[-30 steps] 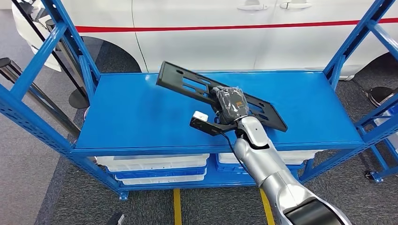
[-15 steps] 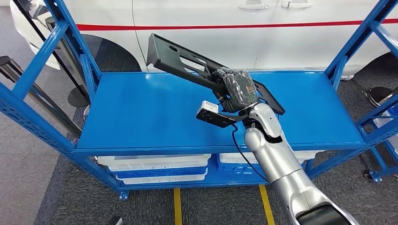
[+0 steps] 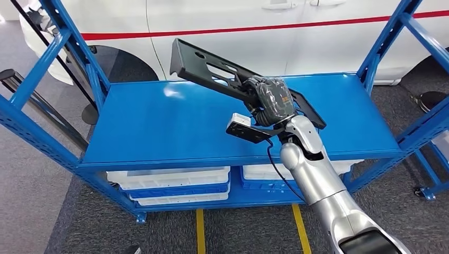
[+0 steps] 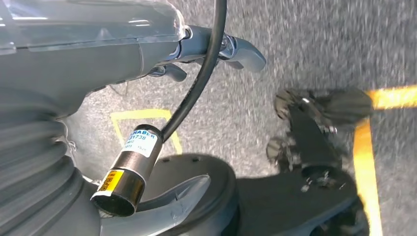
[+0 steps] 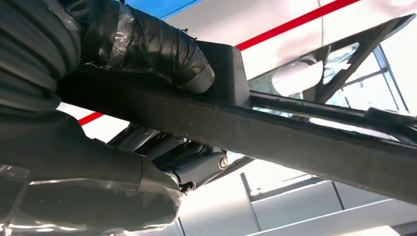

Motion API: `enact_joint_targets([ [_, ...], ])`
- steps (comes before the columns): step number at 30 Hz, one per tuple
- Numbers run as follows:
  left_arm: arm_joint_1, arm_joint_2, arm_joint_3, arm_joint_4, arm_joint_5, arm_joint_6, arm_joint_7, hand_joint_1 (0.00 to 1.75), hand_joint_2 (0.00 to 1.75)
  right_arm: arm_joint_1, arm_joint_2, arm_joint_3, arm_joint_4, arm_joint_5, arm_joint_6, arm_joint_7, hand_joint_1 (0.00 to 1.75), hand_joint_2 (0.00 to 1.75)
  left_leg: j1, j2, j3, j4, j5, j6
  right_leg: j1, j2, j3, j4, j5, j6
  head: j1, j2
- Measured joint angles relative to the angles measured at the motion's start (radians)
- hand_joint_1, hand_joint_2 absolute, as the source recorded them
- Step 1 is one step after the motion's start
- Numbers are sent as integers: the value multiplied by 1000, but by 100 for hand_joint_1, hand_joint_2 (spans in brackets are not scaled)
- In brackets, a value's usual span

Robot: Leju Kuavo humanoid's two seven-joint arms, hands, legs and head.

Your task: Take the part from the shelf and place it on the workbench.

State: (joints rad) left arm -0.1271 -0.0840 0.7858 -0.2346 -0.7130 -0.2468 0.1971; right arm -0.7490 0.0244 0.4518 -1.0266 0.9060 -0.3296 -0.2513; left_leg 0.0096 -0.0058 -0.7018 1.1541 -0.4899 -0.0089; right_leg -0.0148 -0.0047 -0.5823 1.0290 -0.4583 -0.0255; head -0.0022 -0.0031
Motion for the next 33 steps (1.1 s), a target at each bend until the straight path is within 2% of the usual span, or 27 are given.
enact_joint_targets([
  [1,0,0,0,0,0,0,0,0,175,0,0,0,0,0,0,0,175,175,2,1,-22,69,-42,-4,1,-1,-10,1,7,-3,-1,0],
  [2,0,0,0,0,0,0,1,0,175,0,0,0,0,0,2,0,175,175,3,1,-39,128,-70,-8,2,-2,-21,3,13,-3,-1,0],
  [3,0,1,0,0,0,0,1,0,175,0,0,1,0,0,4,0,175,175,3,1,-39,158,-80,-10,2,-2,-32,5,20,-3,-1,0],
  [4,0,1,0,0,0,0,2,0,175,0,0,1,1,0,7,0,175,175,3,1,-20,147,-70,-11,2,-3,-41,8,25,-1,-1,0],
  [5,0,2,0,0,0,0,4,0,175,0,0,1,1,0,11,0,175,175,3,1,18,98,-48,-10,2,-3,-50,12,30,1,-1,0],
  [7,0,3,0,0,0,0,7,0,175,-1,0,1,2,-3,17,-2,175,175,1,1,111,-41,-16,-4,3,-3,-64,21,37,8,-1,0],
  [8,0,4,0,0,0,2,8,0,175,-2,-1,1,2,-5,18,-4,175,175,-1,0,139,-87,-7,1,3,-3,-68,24,40,14,-1,0],
  [9,0,4,0,0,0,5,9,0,175,-2,-2,2,2,-6,18,-7,175,175,-3,-2,151,-110,-6,5,4,-3,-71,25,45,20,-1,0],
  [12,5,4,0,0,0,15,10,0,175,2,-11,2,2,-13,19,-16,175,175,-4,-1,142,-118,12,25,5,-2,-77,24,59,39,0,0],
  [13,7,3,0,0,0,16,10,0,175,4,-18,2,3,-17,19,-19,175,175,-2,0,135,-120,21,34,5,0,-84,36,44,44,1,0],
  [14,10,3,0,0,0,17,9,0,175,5,-26,2,4,-21,21,-23,175,175,1,1,127,-124,31,44,4,2,-95,63,15,48,1,0],
  [15,12,2,0,0,0,17,8,0,175,6,-35,2,4,-26,22,-28,175,175,1,3,116,-125,41,50,2,3,-112,110,-29,50,2,0],
  [17,18,3,0,0,0,18,6,0,175,11,-53,2,5,-36,23,-41,175,175,-1,3,89,-124,60,57,2,4,-147,229,-113,55,2,0],
  [18,21,3,0,0,-1,18,5,0,175,15,-62,2,5,-40,23,-48,175,175,-2,3,74,-124,70,57,2,4,-153,273,-131,56,2,0],
  [19,25,3,0,0,-1,18,4,0,175,19,-70,2,4,-42,22,-53,175,175,-4,2,61,-123,80,57,2,4,-143,287,-127,55,2,0],
  [20,28,3,0,0,-2,17,3,0,175,21,-78,2,3,-43,21,-56,175,175,-5,2,47,-122,90,56,3,4,-116,268,-106,52,2,0],
  [21,32,4,0,0,-2,17,2,0,175,23,-85,2,1,-43,20,-59,175,175,-7,2,36,-122,99,55,4,4,-73,217,-79,46,2,0],
  [22,34,3,0,0,-4,16,1,0,175,23,-93,2,-5,-43,19,-61,175,175,-8,2,27,-121,108,52,8,4,-22,146,-66,37,2,0],
  [23,37,3,0,1,-6,15,0,0,175,23,-99,2,-13,-41,16,-63,175,175,-9,2,20,-121,117,49,12,4,23,78,-62,29,1,0],
  [24,38,3,0,1,-8,15,0,0,175,23,-107,2,-21,-35,11,-64,175,175,-8,3,17,-122,125,44,17,4,52,29,-64,24,2,0],
  [25,40,3,0,1,-9,14,-1,0,175,22,-113,2,-29,-28,3,-65,175,175,-7,3,15,-124,134,38,22,4,65,1,-69,20,1,0],
  [27,42,5,0,1,-13,13,-1,0,175,20,-123,2,-37,-9,-13,-61,175,175,-4,3,14,-132,148,26,22,3,60,-11,-52,15,2,0],
  [28,43,6,0,1,-15,12,-1,0,175,18,-126,2,-39,1,-18,-58,175,175,-4,3,9,-129,140,19,19,0,55,-18,-41,9,2,0],
  [29,45,8,0,1,-17,11,-1,0,175,17,-129,2,-40,9,-20,-54,175,175,-4,2,2,-115,116,13,15,-2,48,-24,-28,2,1,0],
  [30,47,9,0,1,-19,9,-1,0,175,15,-131,2,-41,15,-21,-51,175,175,-3,1,-10,-80,73,6,11,-5,38,-29,-13,-4,1,0],
  [32,48,10,0,1,-20,7,-1,0,175,13,-133,2,-41,20,-20,-48,175,175,1,2,-38,40,-29,-6,10,-6,9,-29,12,-9,0,0],
  [33,48,12,0,1,-20,6,-1,0,175,13,-135,2,-41,21,-20,-47,175,175,4,2,-47,102,-59,-11,10,-6,-7,-27,23,-7,0,0],
])
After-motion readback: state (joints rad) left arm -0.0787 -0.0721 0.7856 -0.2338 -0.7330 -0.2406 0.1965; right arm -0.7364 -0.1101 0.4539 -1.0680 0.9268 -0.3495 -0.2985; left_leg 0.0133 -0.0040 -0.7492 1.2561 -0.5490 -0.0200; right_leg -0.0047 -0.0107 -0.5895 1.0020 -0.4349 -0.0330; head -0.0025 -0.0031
